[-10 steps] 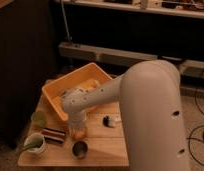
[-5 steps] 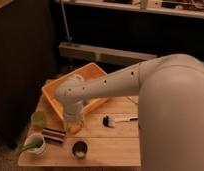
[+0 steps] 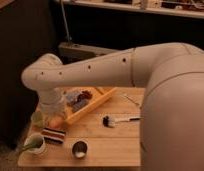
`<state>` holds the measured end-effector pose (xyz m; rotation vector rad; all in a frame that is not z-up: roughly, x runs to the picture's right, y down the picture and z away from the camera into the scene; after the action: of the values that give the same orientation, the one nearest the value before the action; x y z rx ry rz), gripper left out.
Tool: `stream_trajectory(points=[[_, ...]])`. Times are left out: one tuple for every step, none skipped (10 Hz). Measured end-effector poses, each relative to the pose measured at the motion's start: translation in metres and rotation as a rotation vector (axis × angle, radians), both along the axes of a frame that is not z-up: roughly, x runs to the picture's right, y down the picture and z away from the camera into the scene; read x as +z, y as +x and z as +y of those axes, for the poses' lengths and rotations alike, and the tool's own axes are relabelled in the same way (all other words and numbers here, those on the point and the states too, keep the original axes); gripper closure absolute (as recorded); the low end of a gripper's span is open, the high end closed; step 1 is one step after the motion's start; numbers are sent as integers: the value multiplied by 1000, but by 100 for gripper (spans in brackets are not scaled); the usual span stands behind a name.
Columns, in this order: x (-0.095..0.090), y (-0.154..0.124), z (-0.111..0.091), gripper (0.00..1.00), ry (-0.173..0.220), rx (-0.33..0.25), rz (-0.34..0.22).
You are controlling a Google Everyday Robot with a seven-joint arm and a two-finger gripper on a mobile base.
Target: Place apple in plastic cup
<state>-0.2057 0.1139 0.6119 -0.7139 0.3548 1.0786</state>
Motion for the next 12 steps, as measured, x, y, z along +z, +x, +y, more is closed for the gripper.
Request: stream_trajectory(points=[[-3, -25, -11, 100, -2, -24, -32], [-2, -42, -15, 100, -1, -37, -56], [4, -60, -20, 100, 6, -49, -82], [14, -78, -22, 100, 11, -64, -106], [24, -93, -23, 100, 20, -73, -129], [40, -103, -21, 100, 29, -78, -148], [57, -109, -22, 100, 46, -80, -158], [71, -116, -24, 100, 62, -78, -170], [85, -123, -27, 100, 78, -78, -176], [96, -129, -29, 100, 87, -76, -179], [107, -136, -33, 100, 94, -75, -178], [116, -147, -33, 100, 97, -80, -177]])
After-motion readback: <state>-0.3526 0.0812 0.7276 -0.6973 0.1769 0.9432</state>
